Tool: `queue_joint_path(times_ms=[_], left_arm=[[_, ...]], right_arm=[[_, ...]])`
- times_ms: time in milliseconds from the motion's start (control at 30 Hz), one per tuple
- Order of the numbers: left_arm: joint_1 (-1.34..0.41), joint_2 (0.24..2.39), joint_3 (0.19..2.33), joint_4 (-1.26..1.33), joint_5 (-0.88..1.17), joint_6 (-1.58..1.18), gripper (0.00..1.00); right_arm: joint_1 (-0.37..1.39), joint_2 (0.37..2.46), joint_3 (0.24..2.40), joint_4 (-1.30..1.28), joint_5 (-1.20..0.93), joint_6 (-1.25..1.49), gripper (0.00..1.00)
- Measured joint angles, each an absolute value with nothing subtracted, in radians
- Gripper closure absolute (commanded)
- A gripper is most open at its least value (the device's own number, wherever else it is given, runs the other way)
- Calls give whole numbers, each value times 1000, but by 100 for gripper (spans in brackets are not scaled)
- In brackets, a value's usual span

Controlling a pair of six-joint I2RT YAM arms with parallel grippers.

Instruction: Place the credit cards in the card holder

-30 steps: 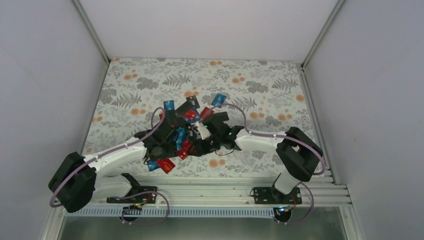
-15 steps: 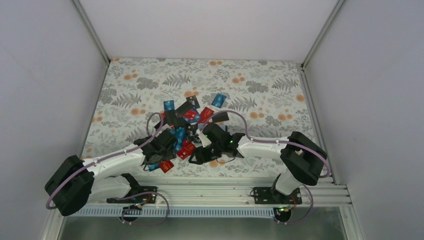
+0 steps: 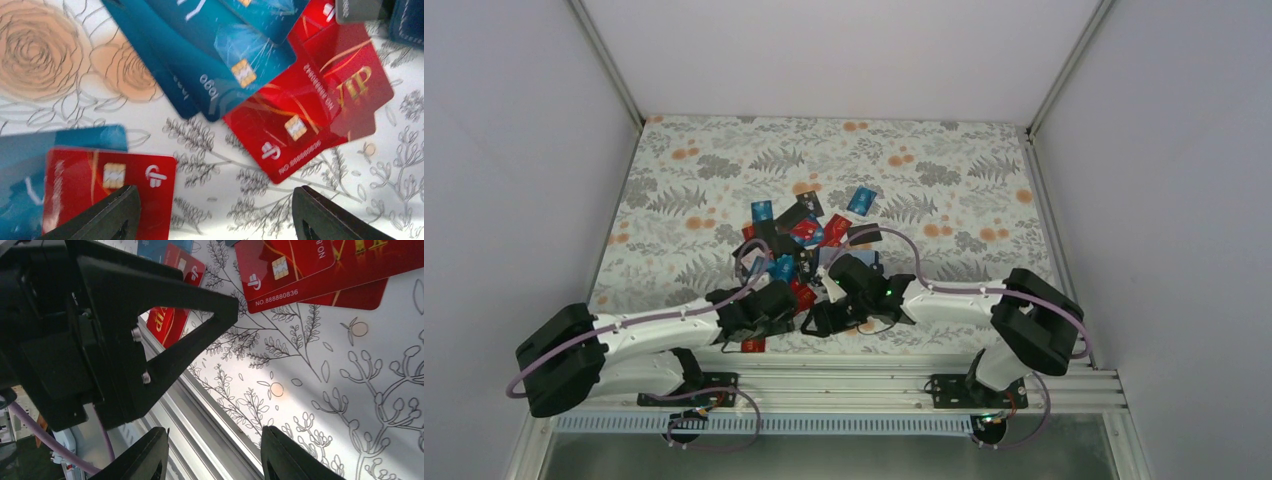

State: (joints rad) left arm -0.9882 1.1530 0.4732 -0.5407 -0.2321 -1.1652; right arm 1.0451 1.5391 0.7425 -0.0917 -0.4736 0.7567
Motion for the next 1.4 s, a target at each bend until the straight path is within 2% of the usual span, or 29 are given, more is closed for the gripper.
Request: queue_joint_path(times_ms=[200,400,567,900,1133,1400], left_arm=[[-1003,1114,517,-679,-254,-1221,17],[-892,1091,539,-735,-280,-1211,17],[-841,1116,509,-714,-248,-1177,18],[-855,1132,473,-610,-175,-1118,22],[-900,1130,468,-579,-167,-1116,22],[-914,1076,451,-600,-147,-1127,21]], right_arm=[[1065,1536,743,-85,-456,775,51],[1068,1535,742,-85,-440,778,51],[1069,1510,736,-85,-435,778,50],[1071,1509,709,-14,-488,811,49],[1134,1595,718,81,-577,915,49],[1229,1708,756,150,-572,1094,48]])
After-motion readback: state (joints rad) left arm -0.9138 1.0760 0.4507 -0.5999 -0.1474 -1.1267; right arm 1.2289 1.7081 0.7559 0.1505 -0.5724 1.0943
